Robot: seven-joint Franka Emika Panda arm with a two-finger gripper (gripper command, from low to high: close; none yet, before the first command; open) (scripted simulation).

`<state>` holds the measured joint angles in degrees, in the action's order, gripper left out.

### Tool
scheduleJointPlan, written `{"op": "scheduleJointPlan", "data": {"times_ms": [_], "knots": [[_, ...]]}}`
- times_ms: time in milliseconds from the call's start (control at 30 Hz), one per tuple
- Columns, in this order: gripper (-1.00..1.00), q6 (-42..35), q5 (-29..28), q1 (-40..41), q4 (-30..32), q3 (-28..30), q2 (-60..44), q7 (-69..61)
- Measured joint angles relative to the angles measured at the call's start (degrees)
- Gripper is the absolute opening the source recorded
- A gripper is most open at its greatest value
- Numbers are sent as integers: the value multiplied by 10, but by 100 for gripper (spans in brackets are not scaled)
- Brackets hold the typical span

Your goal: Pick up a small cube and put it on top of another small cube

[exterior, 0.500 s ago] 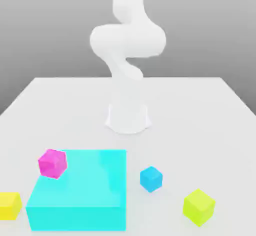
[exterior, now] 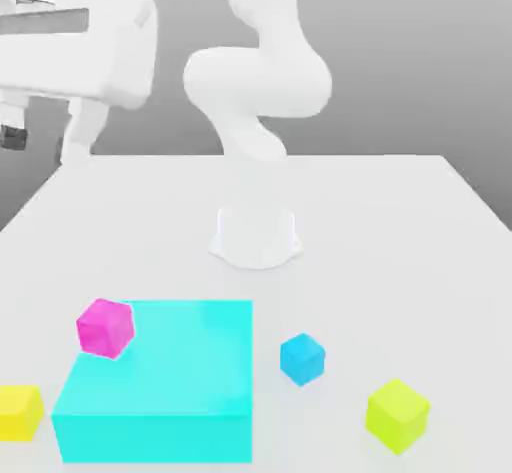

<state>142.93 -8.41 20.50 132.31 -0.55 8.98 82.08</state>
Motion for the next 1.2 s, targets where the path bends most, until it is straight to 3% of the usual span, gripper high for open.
{"op": "scheduleJointPlan", "data": {"times_ms": [233,467,600,633,867,1200], "knots": [[0,48,20,61,3,27,-143,106],[0,100,102,103,5,41,-283,161],[0,160,120,115,-10,33,-366,159],[-100,170,121,116,-13,32,-379,158],[-100,170,121,117,-12,31,-378,159],[-100,51,77,90,62,41,-187,191]]}}
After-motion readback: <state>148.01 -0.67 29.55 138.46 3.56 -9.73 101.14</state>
